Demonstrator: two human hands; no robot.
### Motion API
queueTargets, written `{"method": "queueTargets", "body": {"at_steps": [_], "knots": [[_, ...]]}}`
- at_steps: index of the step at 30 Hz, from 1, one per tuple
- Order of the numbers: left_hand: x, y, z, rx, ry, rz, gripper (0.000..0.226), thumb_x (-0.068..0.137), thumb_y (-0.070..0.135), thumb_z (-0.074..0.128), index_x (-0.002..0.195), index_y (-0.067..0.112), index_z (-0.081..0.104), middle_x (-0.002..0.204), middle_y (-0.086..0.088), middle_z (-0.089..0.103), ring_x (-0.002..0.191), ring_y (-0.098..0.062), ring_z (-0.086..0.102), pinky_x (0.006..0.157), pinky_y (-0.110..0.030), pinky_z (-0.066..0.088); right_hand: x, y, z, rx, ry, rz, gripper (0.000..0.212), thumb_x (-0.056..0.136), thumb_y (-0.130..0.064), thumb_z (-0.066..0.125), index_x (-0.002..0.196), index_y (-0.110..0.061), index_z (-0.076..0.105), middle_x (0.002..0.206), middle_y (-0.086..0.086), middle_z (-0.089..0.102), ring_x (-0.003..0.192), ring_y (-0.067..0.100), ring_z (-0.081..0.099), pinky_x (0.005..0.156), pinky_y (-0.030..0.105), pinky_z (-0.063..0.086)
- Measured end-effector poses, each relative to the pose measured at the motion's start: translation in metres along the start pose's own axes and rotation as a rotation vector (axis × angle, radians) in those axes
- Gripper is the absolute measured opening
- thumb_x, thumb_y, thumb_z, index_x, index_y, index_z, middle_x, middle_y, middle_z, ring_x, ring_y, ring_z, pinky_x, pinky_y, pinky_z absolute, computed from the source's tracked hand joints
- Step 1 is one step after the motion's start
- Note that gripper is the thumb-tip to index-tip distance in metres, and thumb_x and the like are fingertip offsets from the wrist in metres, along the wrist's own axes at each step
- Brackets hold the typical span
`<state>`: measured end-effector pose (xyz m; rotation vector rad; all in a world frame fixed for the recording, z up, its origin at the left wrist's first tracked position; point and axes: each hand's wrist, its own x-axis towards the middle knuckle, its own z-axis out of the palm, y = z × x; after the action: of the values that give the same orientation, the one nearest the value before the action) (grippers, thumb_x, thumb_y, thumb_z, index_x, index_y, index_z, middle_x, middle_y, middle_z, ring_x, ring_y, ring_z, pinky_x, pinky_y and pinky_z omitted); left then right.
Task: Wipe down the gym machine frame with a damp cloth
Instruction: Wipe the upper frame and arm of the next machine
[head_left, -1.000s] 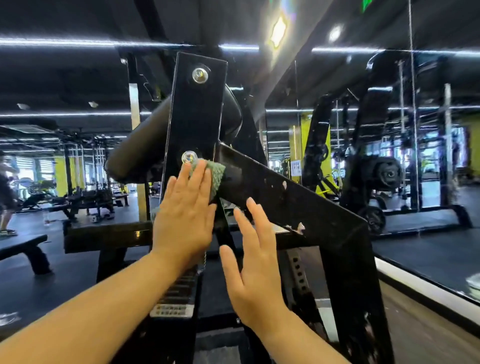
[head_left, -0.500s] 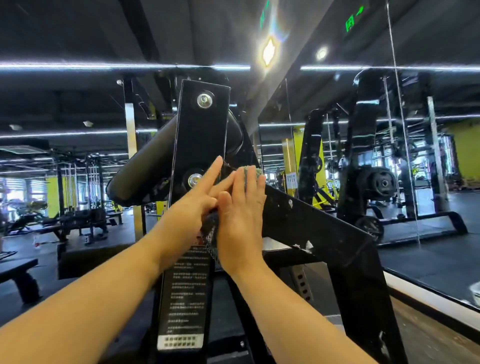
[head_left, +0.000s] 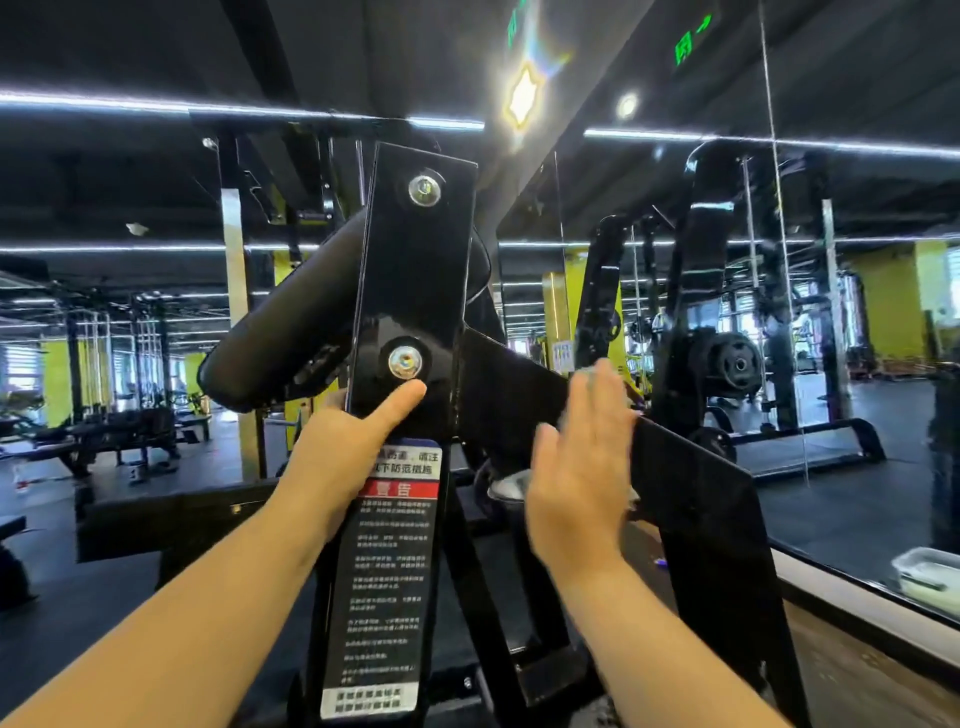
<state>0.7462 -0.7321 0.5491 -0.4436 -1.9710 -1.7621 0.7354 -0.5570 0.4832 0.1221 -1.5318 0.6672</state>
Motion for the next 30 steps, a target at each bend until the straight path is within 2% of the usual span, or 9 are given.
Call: {"method": "queueTargets", "body": {"at_steps": [5, 8, 11, 15, 17, 20, 25, 28, 30], "knots": [[0.0, 0.005, 0.002, -0.014, -0.026, 0.033, 0.034, 0.07, 0.048, 0.072, 0.088, 0.025, 0.055, 0.082, -0.004, 0.07, 0.074, -0.02, 0.068, 0.069, -0.034, 0.053, 0.012, -0.048, 0.035, -0.135, -0.026, -0.246, 0.056, 0.102, -0.031, 0.027, 0.148, -0.002, 0.015, 0.156, 0.013, 0.019, 0.146, 0.025, 0.015, 0.12, 0.037, 0.01], [-0.002, 0.001, 0.001, -0.007, -0.025, 0.015, 0.066, 0.049, 0.066, 0.071, 0.096, 0.021, 0.058, 0.084, -0.004, 0.072, 0.078, -0.023, 0.07, 0.081, -0.044, 0.055, -0.004, 0.007, 0.008, -0.247, -0.087, -0.35, 0.054, 0.103, -0.029, 0.026, 0.148, -0.002, 0.015, 0.156, 0.013, 0.018, 0.146, 0.025, 0.015, 0.121, 0.036, 0.009], [-0.009, -0.005, 0.004, 0.053, 0.067, 0.04, 0.087, 0.051, 0.07, 0.071, 0.116, 0.015, 0.052, 0.097, -0.002, 0.068, 0.094, -0.022, 0.066, 0.088, -0.041, 0.051, -0.024, 0.059, -0.024, -0.252, -0.039, -0.159, 0.057, 0.104, -0.033, 0.023, 0.148, 0.002, 0.018, 0.157, 0.015, 0.018, 0.147, 0.025, 0.012, 0.121, 0.037, 0.008], [-0.029, -0.01, 0.019, 0.601, 0.438, 0.844, 0.063, 0.087, 0.027, 0.057, 0.142, 0.008, 0.03, 0.142, -0.016, 0.031, 0.135, -0.03, 0.027, 0.111, -0.035, 0.024, -0.015, 0.021, -0.001, -0.087, 0.023, 0.088, 0.062, 0.097, -0.034, 0.024, 0.15, -0.004, 0.008, 0.159, 0.006, 0.005, 0.148, 0.02, 0.0, 0.121, 0.035, -0.002], [-0.026, -0.006, 0.033, 0.818, 0.303, 1.153, 0.053, 0.086, 0.02, 0.045, 0.138, 0.01, 0.04, 0.146, -0.014, 0.032, 0.139, -0.034, 0.024, 0.116, -0.044, 0.015, -0.016, -0.01, 0.019, -0.138, -0.008, -0.131, 0.061, 0.099, -0.028, 0.03, 0.15, -0.003, 0.007, 0.158, 0.012, 0.01, 0.148, 0.022, 0.001, 0.121, 0.036, -0.001], [-0.01, 0.022, 0.051, 1.254, 0.133, 1.304, 0.049, 0.085, 0.023, 0.033, 0.126, 0.009, 0.058, 0.13, -0.013, 0.057, 0.129, -0.032, 0.046, 0.114, -0.048, 0.015, -0.021, 0.006, 0.022, -0.287, -0.071, -0.401, 0.059, 0.101, -0.023, 0.031, 0.151, -0.003, 0.006, 0.157, 0.014, 0.017, 0.149, 0.021, -0.001, 0.121, 0.038, 0.006], [0.019, 0.069, 0.046, 1.753, -0.017, 1.202, 0.048, 0.094, 0.026, 0.019, 0.123, 0.018, 0.057, 0.117, 0.001, 0.061, 0.122, -0.02, 0.045, 0.114, -0.041, -0.012, -0.04, 0.078, -0.029, -0.21, -0.018, -0.163, 0.053, 0.102, -0.023, 0.028, 0.149, -0.006, 0.013, 0.158, 0.008, 0.015, 0.148, 0.017, 0.008, 0.12, 0.037, 0.006], [0.028, 0.066, 0.035, 1.678, -0.054, 1.306, 0.058, 0.087, 0.028, 0.014, 0.116, 0.015, 0.063, 0.108, -0.002, 0.065, 0.114, -0.023, 0.05, 0.115, -0.04, -0.004, -0.035, 0.051, -0.02, -0.083, 0.037, 0.033, 0.056, 0.098, -0.028, 0.024, 0.147, -0.006, 0.008, 0.158, 0.006, 0.01, 0.147, 0.014, 0.002, 0.12, 0.031, -0.004], [0.034, 0.062, 0.033, 1.525, -0.055, 1.379, 0.061, 0.082, 0.026, 0.015, 0.107, 0.01, 0.068, 0.096, -0.007, 0.068, 0.103, -0.028, 0.056, 0.113, -0.042, 0.012, -0.021, 0.015, -0.001, -0.044, 0.015, 0.012, 0.057, 0.098, -0.028, 0.026, 0.148, -0.008, 0.007, 0.158, 0.004, 0.008, 0.148, 0.014, -0.001, 0.12, 0.03, -0.005]]}}
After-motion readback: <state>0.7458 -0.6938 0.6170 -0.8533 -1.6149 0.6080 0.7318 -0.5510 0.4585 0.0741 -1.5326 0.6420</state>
